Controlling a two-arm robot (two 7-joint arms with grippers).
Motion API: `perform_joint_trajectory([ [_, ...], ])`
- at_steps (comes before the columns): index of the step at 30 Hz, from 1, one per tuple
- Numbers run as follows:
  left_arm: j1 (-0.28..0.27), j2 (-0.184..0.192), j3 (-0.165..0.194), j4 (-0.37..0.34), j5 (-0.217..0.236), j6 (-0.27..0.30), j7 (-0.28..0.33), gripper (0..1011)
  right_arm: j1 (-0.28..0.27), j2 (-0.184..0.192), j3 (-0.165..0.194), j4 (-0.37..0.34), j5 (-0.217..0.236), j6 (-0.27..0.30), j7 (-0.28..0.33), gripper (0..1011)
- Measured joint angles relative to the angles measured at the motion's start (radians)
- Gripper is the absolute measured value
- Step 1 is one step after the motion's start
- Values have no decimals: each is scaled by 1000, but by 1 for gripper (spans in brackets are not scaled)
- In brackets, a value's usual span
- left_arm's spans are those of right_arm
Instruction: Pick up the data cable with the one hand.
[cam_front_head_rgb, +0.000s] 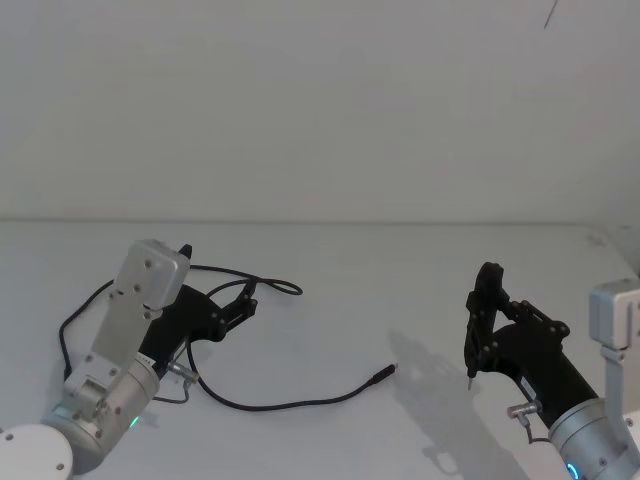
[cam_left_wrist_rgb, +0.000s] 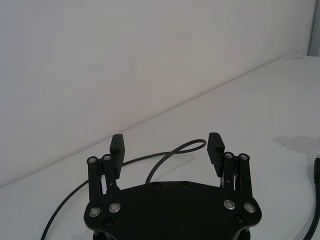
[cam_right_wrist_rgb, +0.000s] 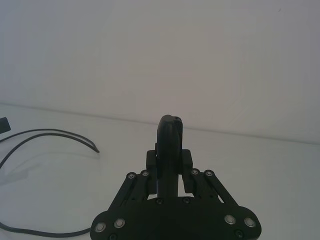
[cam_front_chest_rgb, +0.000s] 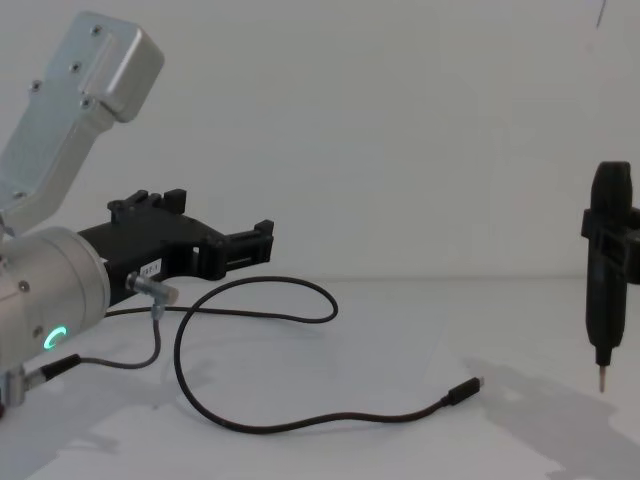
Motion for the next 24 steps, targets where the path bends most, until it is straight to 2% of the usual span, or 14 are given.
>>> perform_joint_trajectory([
  [24,0,0,1,1,0,0,0,1001,0,0,0,0,0,0,0,279],
])
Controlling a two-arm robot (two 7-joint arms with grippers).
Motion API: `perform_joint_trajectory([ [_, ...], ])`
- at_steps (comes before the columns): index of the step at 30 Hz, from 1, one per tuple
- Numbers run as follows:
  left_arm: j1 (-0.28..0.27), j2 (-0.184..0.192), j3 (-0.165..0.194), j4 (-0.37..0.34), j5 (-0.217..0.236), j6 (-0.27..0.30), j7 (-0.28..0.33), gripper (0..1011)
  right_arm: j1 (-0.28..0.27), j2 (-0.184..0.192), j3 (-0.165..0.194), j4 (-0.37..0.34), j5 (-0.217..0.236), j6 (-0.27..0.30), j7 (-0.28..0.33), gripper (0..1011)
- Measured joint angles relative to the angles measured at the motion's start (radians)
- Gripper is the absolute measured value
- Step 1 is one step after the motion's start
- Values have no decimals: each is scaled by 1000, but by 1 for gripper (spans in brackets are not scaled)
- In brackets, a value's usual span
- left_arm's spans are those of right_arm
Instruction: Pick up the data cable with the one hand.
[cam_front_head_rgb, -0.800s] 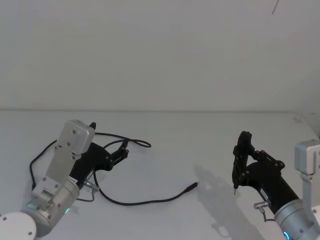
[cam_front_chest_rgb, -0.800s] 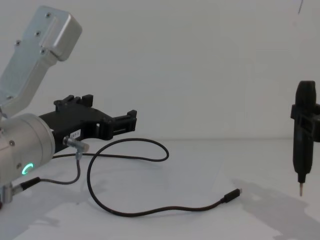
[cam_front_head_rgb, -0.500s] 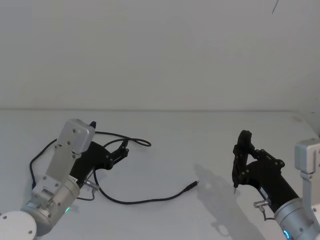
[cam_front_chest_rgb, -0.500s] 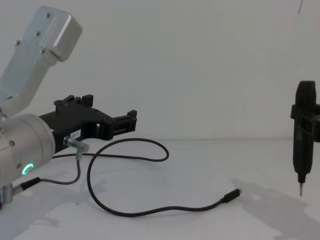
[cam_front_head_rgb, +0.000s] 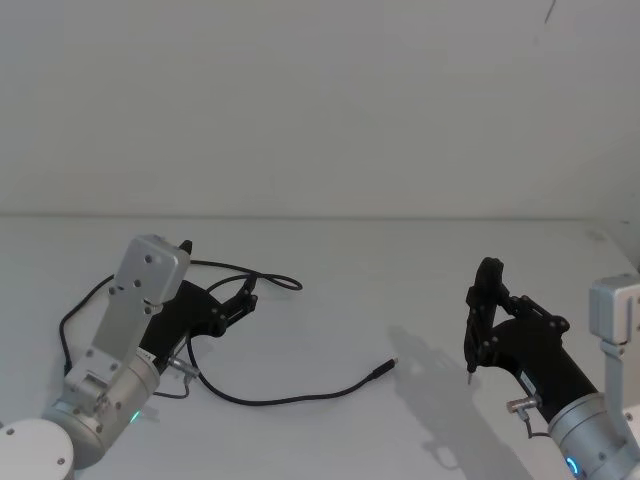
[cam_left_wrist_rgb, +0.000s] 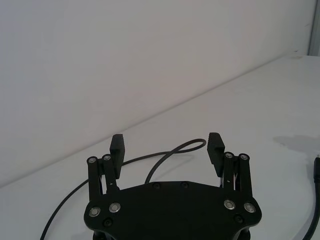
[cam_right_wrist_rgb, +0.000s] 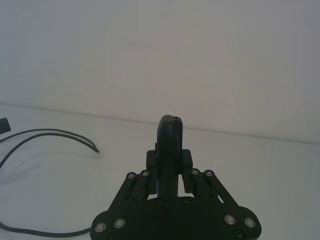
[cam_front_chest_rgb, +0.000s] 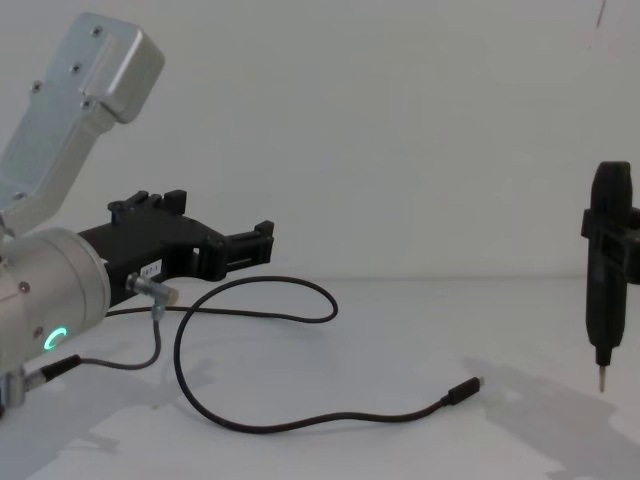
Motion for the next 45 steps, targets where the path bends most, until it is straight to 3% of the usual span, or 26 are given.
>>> perform_joint_trajectory([
  [26,-5,4,2,0,-1,7,-16,1001,0,0,0,0,0,0,0,279],
  [36,-26,42,17,-13,-19,57,-112,1001,0,0,0,0,0,0,0,279],
  [45,-61,98,39,-30,-48,130,-250,1001,0,0,0,0,0,0,0,279],
])
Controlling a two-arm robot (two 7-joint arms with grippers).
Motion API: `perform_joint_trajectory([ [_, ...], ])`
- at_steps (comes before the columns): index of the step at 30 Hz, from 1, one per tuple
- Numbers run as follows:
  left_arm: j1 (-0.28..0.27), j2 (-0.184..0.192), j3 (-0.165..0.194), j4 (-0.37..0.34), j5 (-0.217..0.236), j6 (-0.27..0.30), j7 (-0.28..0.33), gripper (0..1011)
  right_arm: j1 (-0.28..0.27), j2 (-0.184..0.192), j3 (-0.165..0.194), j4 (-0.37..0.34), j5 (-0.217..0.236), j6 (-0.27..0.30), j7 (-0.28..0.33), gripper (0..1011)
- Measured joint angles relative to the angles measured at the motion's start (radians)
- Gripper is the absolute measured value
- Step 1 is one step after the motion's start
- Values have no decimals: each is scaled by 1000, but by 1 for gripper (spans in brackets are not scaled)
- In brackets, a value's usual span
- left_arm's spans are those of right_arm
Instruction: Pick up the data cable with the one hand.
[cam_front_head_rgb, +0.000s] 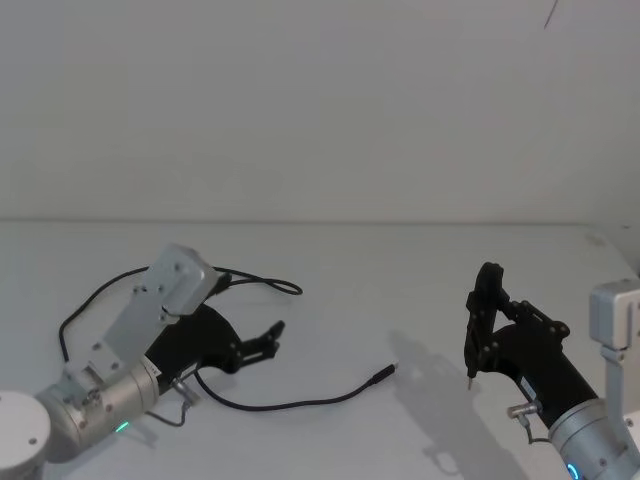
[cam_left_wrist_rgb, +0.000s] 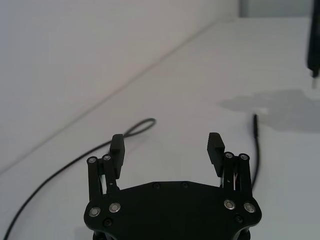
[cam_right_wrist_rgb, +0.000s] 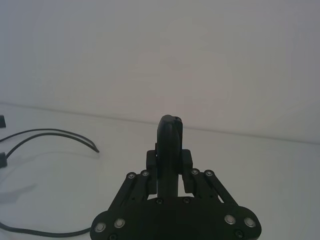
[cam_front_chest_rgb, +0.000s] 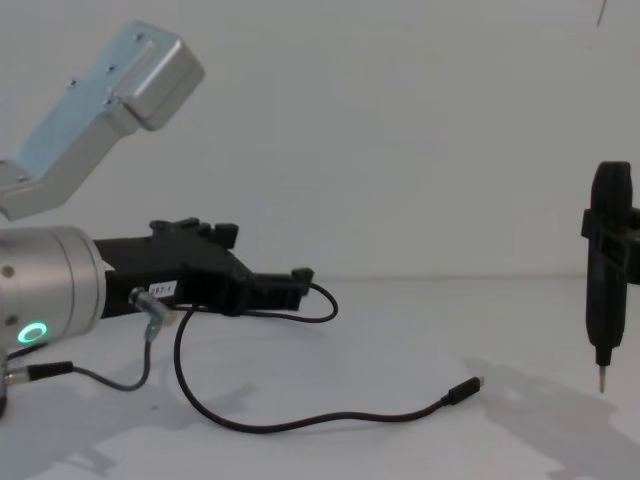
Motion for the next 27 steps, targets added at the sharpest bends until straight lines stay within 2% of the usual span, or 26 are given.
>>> perform_joint_trajectory([
  [7,-41,38,25,-2,-16,59,-114,1001,0,0,0,0,0,0,0,279],
  [11,-84,58,53,12,-22,95,-202,1001,0,0,0,0,0,0,0,279],
  [18,-149,68,101,49,-23,139,-312,1001,0,0,0,0,0,0,0,279],
  [27,-206,61,145,91,-23,167,-384,1001,0,0,0,0,0,0,0,279],
])
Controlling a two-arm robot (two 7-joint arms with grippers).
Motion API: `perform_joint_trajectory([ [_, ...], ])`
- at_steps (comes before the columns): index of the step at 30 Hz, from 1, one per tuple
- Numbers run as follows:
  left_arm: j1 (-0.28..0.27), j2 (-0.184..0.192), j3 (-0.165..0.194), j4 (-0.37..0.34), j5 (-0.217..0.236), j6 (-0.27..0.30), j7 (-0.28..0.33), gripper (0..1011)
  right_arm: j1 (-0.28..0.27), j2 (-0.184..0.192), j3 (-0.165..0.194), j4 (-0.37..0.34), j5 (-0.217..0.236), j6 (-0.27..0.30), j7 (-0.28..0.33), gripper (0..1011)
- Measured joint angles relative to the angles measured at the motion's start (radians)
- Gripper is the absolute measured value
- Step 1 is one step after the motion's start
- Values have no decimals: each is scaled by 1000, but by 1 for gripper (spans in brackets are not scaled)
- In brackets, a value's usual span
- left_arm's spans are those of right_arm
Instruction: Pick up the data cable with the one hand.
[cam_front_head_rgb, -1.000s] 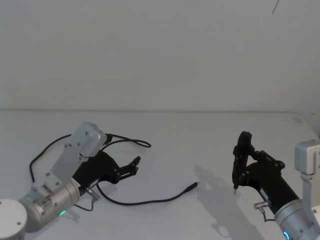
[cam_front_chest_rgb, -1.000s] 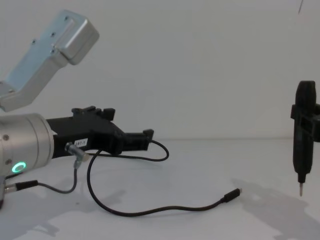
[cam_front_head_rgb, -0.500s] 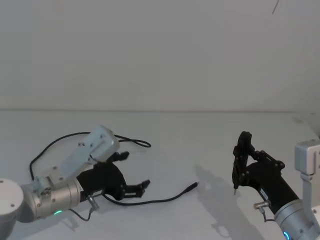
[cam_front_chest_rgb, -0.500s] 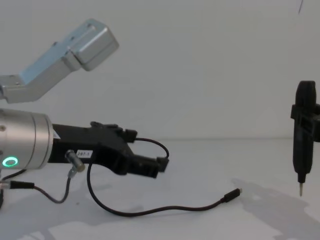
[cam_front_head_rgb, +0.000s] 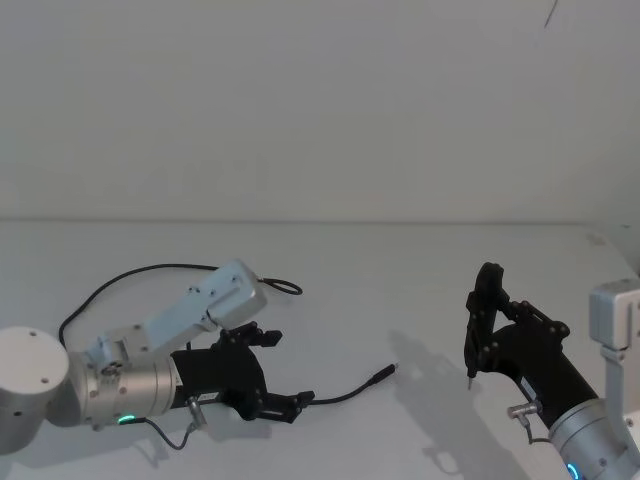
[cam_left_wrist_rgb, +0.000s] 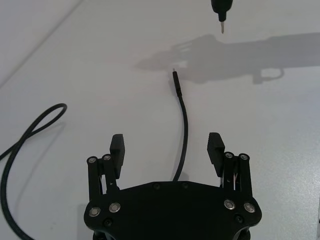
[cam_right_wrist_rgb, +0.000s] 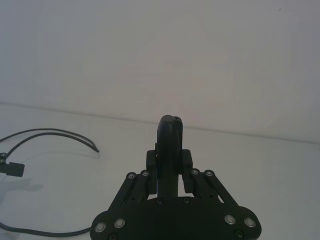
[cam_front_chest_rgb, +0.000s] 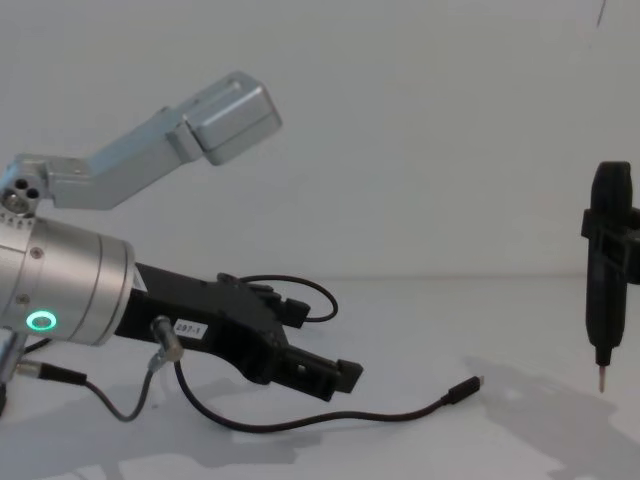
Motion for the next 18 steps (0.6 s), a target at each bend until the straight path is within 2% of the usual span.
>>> perform_joint_trajectory([
  [18,-66,-23,39,77,-13,52,-46,1001,0,0,0,0,0,0,0,279],
])
